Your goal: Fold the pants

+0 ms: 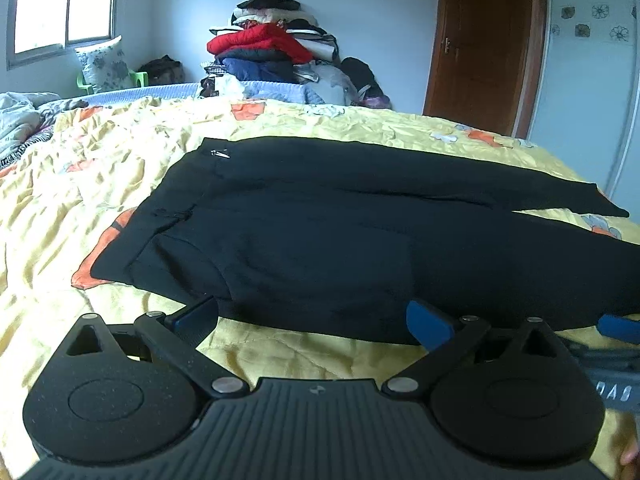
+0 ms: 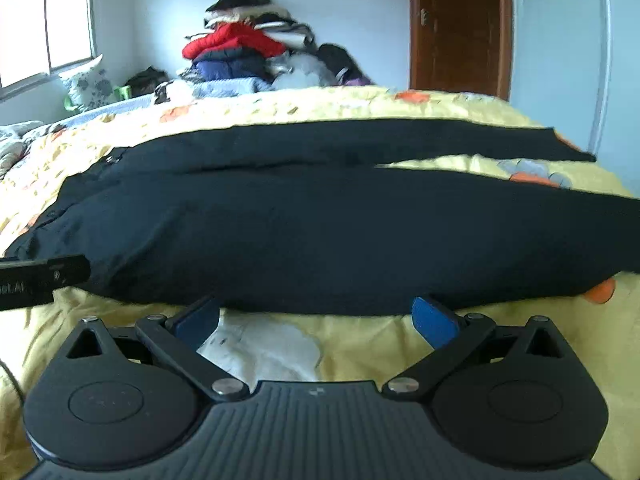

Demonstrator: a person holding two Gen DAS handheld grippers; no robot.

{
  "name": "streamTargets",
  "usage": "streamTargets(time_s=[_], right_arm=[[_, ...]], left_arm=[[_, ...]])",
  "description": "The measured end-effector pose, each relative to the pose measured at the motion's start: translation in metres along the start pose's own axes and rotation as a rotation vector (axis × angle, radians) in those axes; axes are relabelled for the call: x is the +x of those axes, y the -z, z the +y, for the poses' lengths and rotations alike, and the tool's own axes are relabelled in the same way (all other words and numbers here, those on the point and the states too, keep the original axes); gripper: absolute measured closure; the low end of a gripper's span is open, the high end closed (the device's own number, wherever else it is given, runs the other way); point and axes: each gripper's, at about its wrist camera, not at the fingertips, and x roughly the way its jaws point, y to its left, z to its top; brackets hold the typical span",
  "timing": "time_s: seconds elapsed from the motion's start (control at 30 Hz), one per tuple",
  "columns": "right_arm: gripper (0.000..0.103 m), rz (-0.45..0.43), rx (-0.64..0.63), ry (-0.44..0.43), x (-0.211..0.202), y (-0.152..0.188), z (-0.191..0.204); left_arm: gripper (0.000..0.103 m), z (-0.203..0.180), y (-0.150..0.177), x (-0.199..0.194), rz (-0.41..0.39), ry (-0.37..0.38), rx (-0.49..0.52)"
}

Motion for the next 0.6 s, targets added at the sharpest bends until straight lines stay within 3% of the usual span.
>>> streamTargets(time_s=[0.6], right_arm=[[0.0, 0.028, 0.006, -0.04, -0.01, 0.001, 0.001]], left_arm=[[0.001, -0.012, 0.0, -0.004, 0.023, -0.076, 0.073]])
